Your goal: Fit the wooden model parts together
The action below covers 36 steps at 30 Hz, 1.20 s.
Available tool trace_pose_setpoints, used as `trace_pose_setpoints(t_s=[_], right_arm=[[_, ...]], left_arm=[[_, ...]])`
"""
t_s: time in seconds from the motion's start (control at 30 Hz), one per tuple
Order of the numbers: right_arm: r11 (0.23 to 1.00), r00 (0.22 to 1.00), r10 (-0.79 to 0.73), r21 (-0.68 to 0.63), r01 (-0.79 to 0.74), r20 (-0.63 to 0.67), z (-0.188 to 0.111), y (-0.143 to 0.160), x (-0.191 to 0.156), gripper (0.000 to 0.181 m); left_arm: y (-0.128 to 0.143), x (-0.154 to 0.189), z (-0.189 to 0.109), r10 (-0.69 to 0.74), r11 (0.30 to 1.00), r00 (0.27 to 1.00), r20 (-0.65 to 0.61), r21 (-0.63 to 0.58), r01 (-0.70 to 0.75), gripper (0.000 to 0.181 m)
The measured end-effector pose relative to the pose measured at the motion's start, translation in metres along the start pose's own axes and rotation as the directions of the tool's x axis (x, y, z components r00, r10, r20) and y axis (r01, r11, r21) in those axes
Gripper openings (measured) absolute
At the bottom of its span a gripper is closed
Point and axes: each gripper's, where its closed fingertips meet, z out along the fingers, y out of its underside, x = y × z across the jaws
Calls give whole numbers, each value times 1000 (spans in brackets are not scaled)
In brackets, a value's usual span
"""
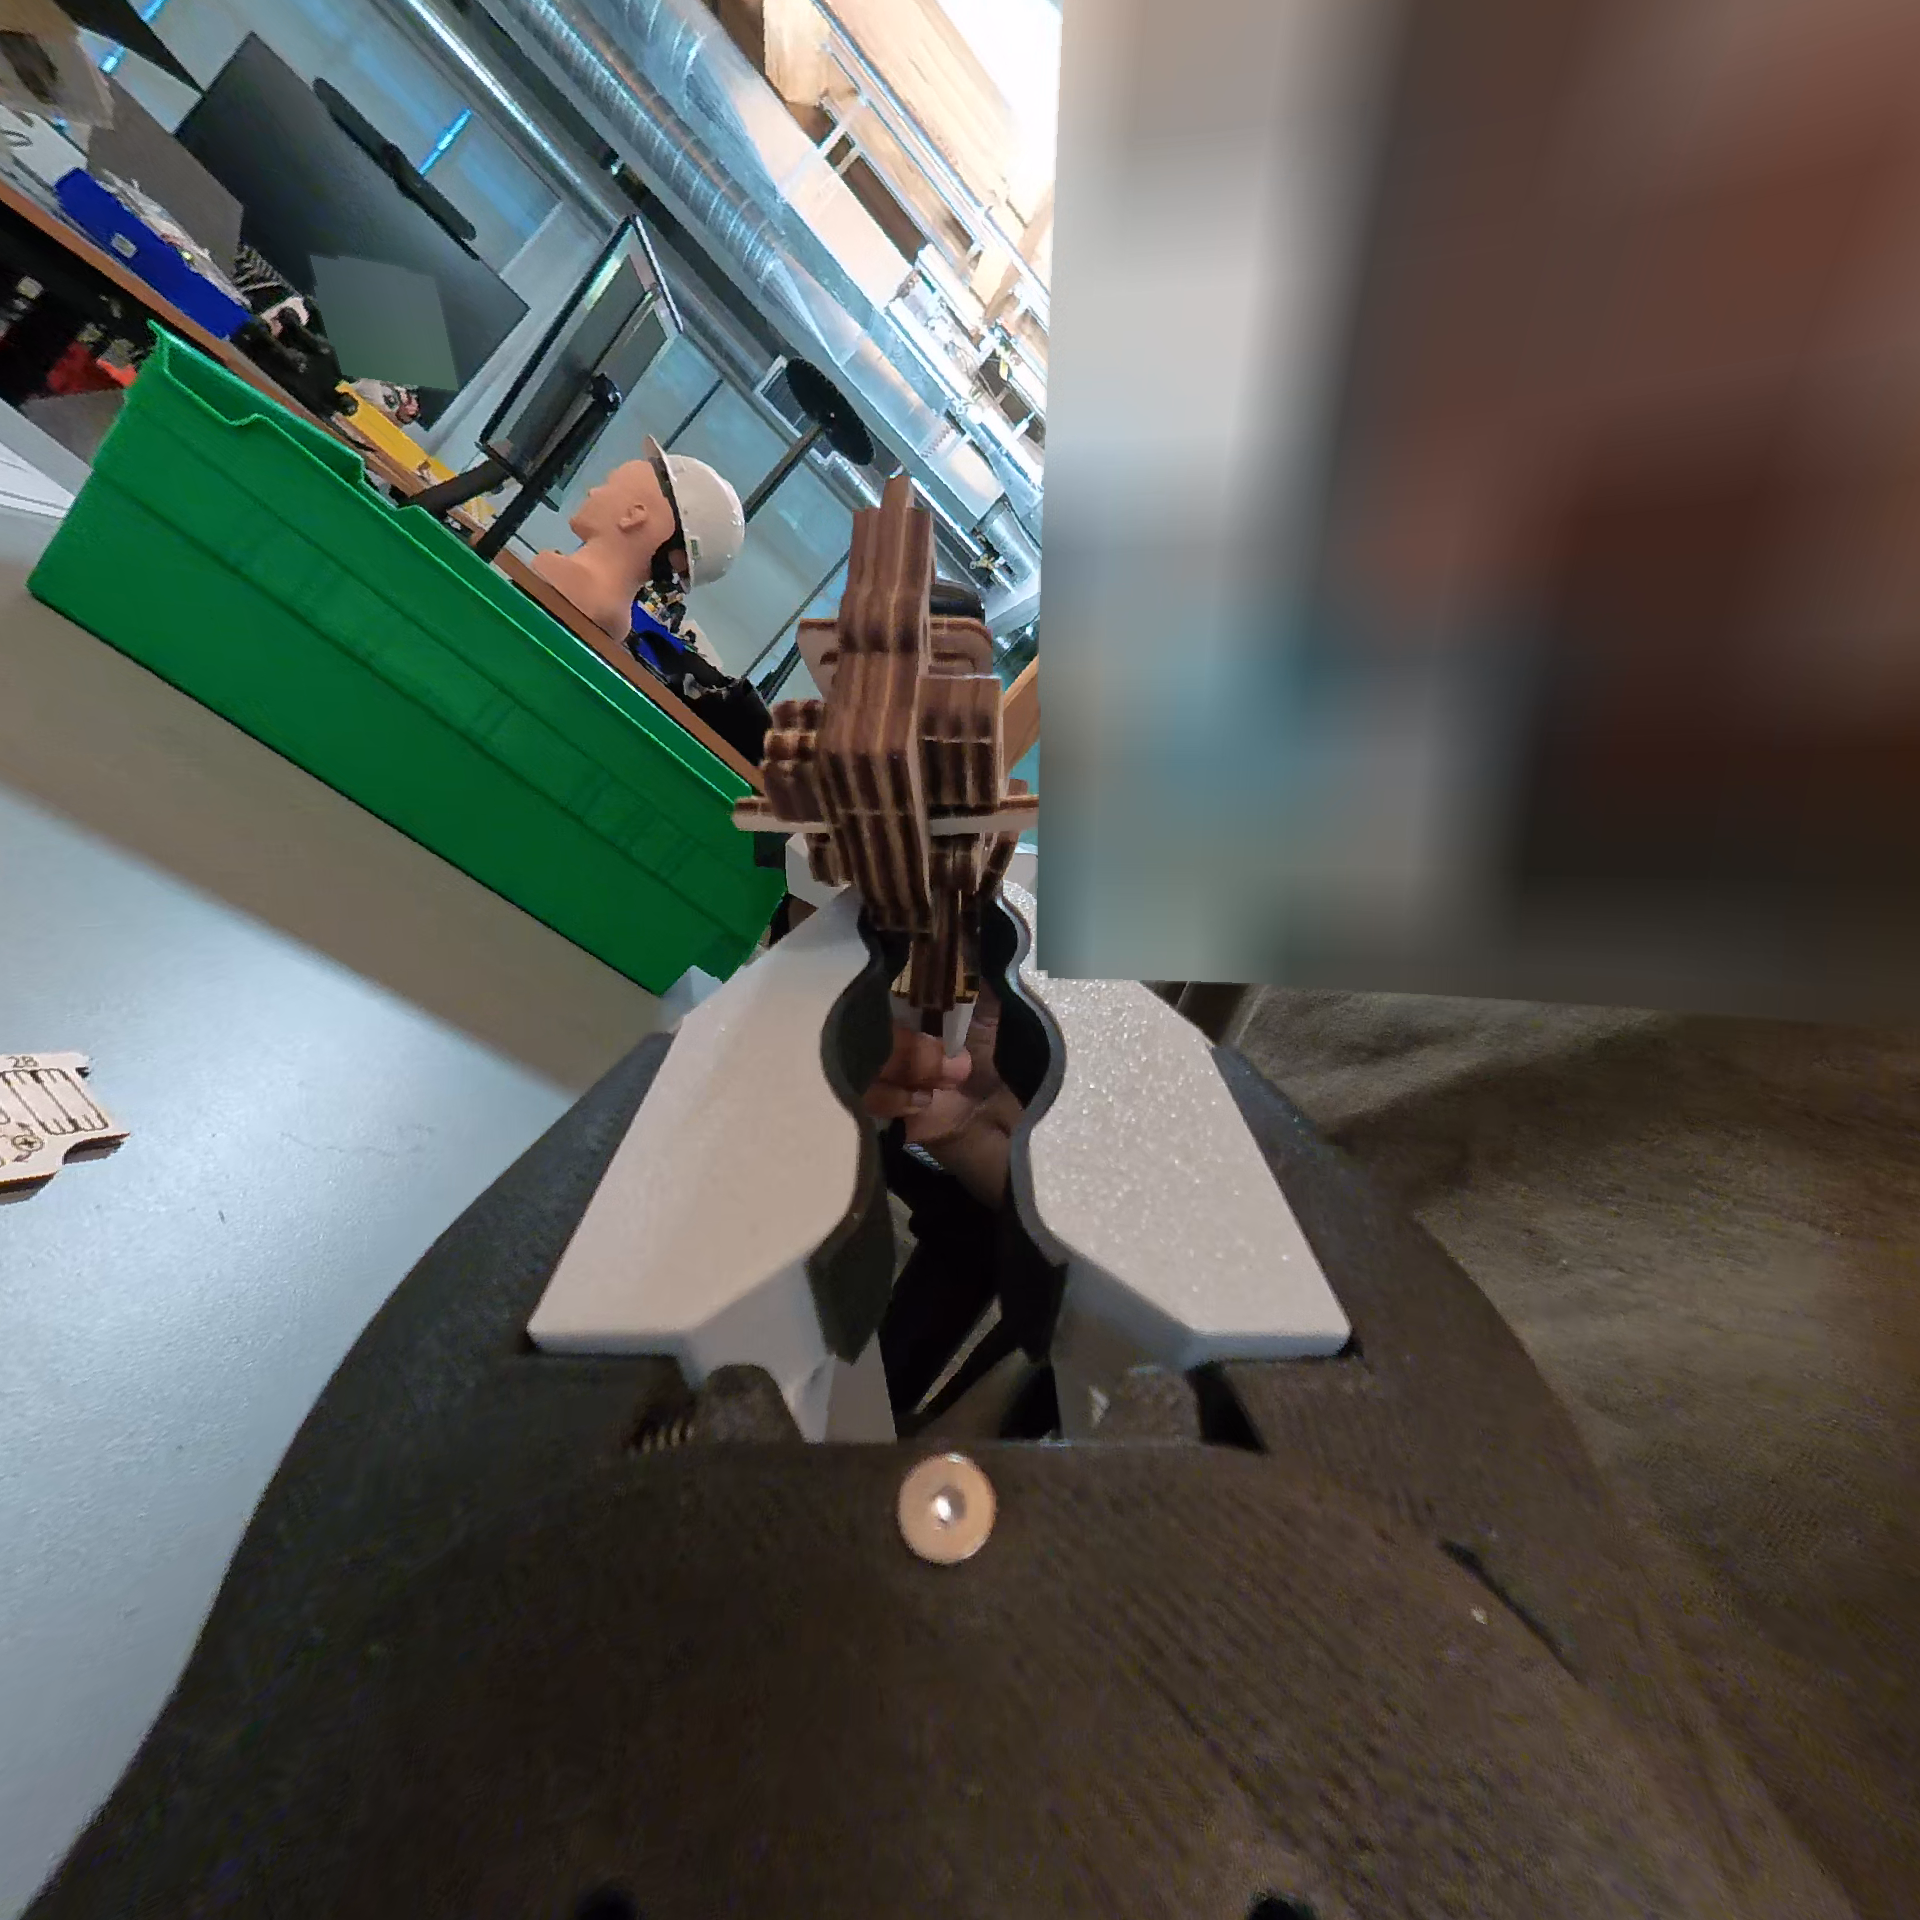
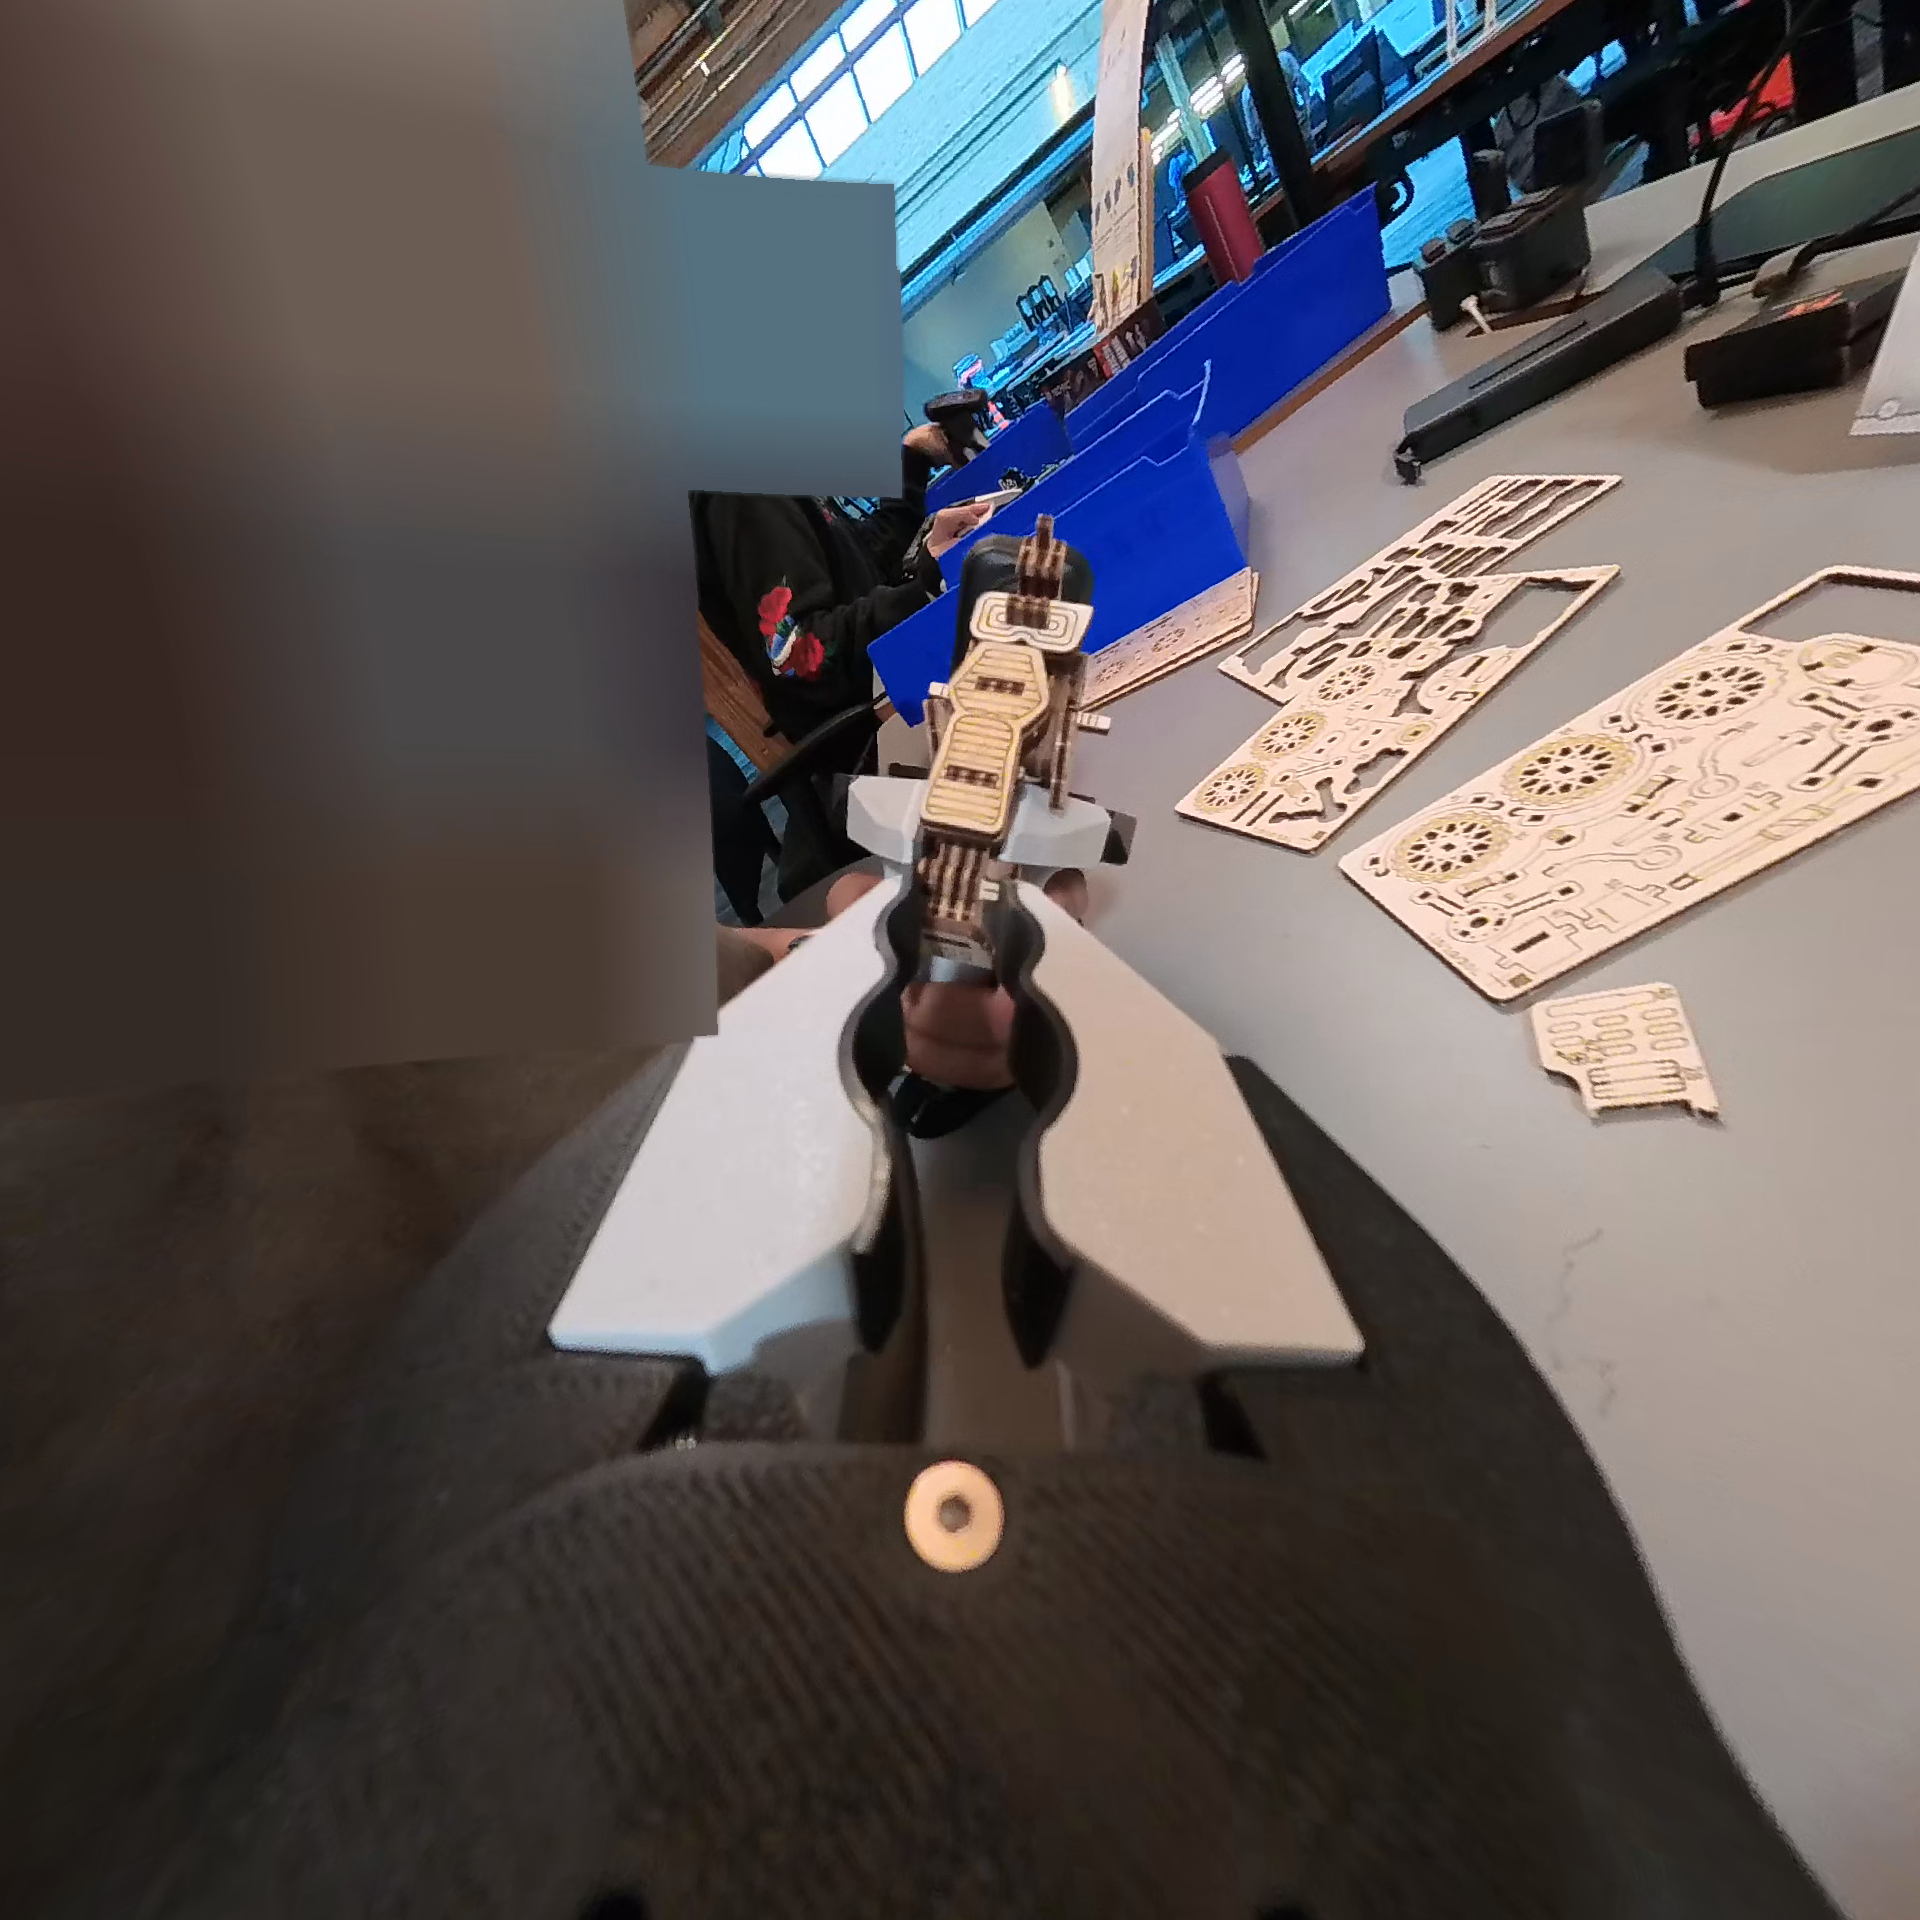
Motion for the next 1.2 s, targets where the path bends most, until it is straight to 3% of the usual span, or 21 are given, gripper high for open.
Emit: trace_pose_setpoints(t_s=[0.27, 0.4, 0.5, 1.2], right_arm=[[991, 993, 105, 75, -109, 62, 1, -4, 3, 14], [994, 992, 100, 47, -103, 77, 2, 0, 3, 29], [992, 992, 107, 60, -111, 72, 1, -1, 4, 13], [993, 995, 100, 66, -101, 22, -1, -2, 11, 21]], left_arm=[[-4, -2, 0, -27, 999, 999, 21, 18, 26, 12], [-5, -5, -1, -43, 999, 999, 29, 30, 42, 12], [-5, -5, -1, -35, 999, 999, 36, 19, 34, 12], [1, -7, 1, -25, 1000, 999, 46, -3, 25, 12]])
